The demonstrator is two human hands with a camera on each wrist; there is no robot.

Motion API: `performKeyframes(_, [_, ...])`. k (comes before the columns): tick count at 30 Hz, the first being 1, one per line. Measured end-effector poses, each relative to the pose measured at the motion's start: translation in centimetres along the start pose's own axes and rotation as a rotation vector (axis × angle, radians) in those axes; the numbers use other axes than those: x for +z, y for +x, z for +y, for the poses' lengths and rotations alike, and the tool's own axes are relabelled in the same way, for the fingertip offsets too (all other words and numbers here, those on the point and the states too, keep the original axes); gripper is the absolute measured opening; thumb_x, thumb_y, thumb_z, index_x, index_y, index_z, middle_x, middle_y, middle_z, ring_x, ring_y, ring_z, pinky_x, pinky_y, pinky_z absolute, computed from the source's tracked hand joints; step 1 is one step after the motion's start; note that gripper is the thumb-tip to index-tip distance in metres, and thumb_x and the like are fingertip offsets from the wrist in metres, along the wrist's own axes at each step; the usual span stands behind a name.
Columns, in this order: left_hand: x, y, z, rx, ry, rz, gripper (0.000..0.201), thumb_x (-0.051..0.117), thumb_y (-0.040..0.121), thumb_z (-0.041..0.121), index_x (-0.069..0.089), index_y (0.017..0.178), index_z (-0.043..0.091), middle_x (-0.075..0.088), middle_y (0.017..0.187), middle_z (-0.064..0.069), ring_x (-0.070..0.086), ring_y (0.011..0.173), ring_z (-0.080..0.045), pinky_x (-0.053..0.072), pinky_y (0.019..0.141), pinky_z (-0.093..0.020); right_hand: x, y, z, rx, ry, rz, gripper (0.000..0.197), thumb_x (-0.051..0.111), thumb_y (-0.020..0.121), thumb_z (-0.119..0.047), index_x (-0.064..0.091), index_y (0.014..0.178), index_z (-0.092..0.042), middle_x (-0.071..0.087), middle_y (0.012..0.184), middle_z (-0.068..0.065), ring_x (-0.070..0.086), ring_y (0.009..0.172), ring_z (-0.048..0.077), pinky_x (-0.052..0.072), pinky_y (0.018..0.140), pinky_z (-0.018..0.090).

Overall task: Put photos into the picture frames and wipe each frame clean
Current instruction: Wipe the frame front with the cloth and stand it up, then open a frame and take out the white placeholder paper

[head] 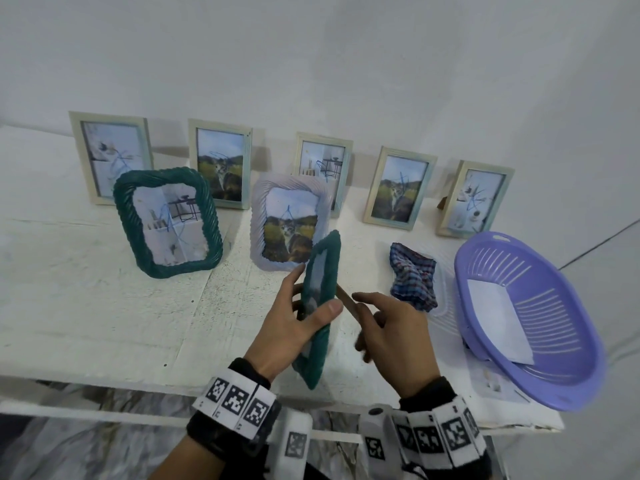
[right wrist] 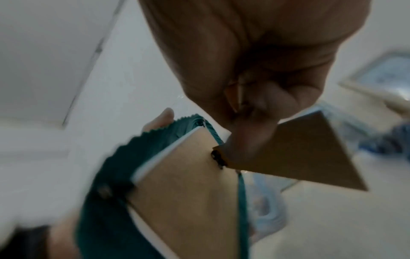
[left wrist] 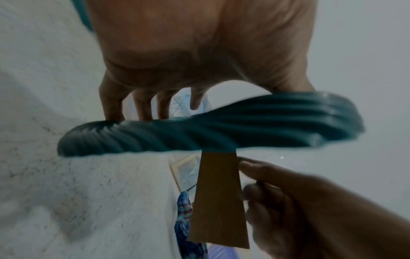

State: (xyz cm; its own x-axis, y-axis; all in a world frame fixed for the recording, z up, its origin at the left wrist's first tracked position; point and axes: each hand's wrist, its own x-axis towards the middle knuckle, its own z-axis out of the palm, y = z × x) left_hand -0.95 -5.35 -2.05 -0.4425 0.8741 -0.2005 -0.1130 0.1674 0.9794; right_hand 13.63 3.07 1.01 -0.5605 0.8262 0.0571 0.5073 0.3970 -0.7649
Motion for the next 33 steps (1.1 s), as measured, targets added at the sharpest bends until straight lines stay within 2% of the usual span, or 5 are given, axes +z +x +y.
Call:
performKeyframes(6, [-0.3,0.1,-0.8,0.149,0.194,0.077,0.118,0.066,0.05,0.085,0.018,0.148,0.041,0.031,0.145,0.013,0.036,0.133,-0.007,0.043,0.105,-0.033,-0.4,1.1,-0.7,0.392,1.042,-0.19,0.046,0.039,0.095,-0.05,0.062,0.123,-0.022,0.068,0.117,0.004,0.064,0.11,0.021,0.047,0.096,0.041])
performKeyframes(12, [-0.4,2.1,0.5,0.154,0.007,0.033,0.057,0.04,0.092,0.063,0.051,0.136,0.027,0.06,0.128,0.016,0.054,0.12,0.0,0.046,0.104,-0.031,-1.0,3.4,1.9,0.36,1.076,-0.146,0.053,0.041,0.093,-0.051,0.053,0.135,-0.021,0.061,0.131,0.0,0.056,0.122,0.019,0.038,0.106,0.041])
performKeyframes(18, [0.1,7.3,1.0,0.215,0.078,0.031,0.078,0.046,0.085,0.07,0.042,0.144,0.02,0.052,0.142,0.003,0.047,0.131,-0.011,0.039,0.11,-0.046,-2.9,9.1,3.7,0.412,1.066,-0.071,0.052,0.044,0.093,-0.047,0.059,0.128,-0.012,0.065,0.123,0.009,0.059,0.117,0.028,0.042,0.103,0.043])
performKeyframes(26, [3.1,11.2,2.3,0.271,0.289,-0.032,0.055,0.046,0.101,0.023,0.026,0.15,0.01,0.028,0.156,-0.001,0.024,0.143,-0.01,0.021,0.105,-0.009,-3.6,14.9,4.6,0.557,1.183,-0.111,0.081,0.049,0.078,-0.073,0.055,0.133,-0.014,0.059,0.13,0.014,0.056,0.12,0.031,0.04,0.104,0.044])
performKeyframes(33, [4.1,13.1,1.4,0.245,0.335,-0.053,0.073,0.047,0.093,0.044,0.016,0.153,0.018,0.008,0.162,-0.002,0.008,0.148,-0.013,0.021,0.119,-0.046,-2.8,16.3,5.3,0.567,1.163,-0.055,0.079,0.054,0.076,-0.07,0.058,0.13,-0.013,0.061,0.127,0.015,0.058,0.118,0.033,0.041,0.105,0.045])
